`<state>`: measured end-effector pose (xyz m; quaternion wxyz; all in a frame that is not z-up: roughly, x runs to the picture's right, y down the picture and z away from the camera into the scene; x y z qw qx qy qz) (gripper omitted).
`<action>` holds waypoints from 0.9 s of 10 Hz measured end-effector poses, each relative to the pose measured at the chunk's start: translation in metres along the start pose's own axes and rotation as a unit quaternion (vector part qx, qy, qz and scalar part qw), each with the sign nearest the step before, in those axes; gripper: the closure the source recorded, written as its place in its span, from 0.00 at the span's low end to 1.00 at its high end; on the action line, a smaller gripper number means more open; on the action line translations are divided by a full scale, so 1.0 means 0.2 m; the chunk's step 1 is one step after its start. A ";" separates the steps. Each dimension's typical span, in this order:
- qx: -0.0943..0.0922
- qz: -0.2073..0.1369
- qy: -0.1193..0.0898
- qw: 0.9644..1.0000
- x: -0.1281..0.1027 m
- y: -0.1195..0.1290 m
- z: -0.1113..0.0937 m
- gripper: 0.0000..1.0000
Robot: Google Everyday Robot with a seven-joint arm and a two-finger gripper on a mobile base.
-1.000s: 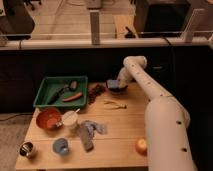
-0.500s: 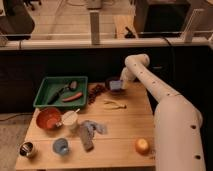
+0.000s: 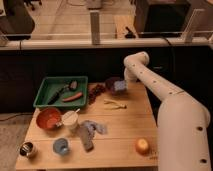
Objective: Wipe purple bowl with sponge
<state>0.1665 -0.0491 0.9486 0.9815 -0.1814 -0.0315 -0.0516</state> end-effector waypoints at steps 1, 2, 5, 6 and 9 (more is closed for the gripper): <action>0.005 0.005 -0.002 1.000 0.00 -0.04 0.01 1.00; 0.009 0.008 -0.009 1.000 -0.02 -0.09 0.04 1.00; 0.015 0.014 -0.027 0.999 -0.07 -0.17 0.14 1.00; 0.016 0.011 -0.034 0.999 -0.11 -0.19 0.15 1.00; 0.022 -0.007 -0.062 0.998 -0.27 -0.23 0.17 1.00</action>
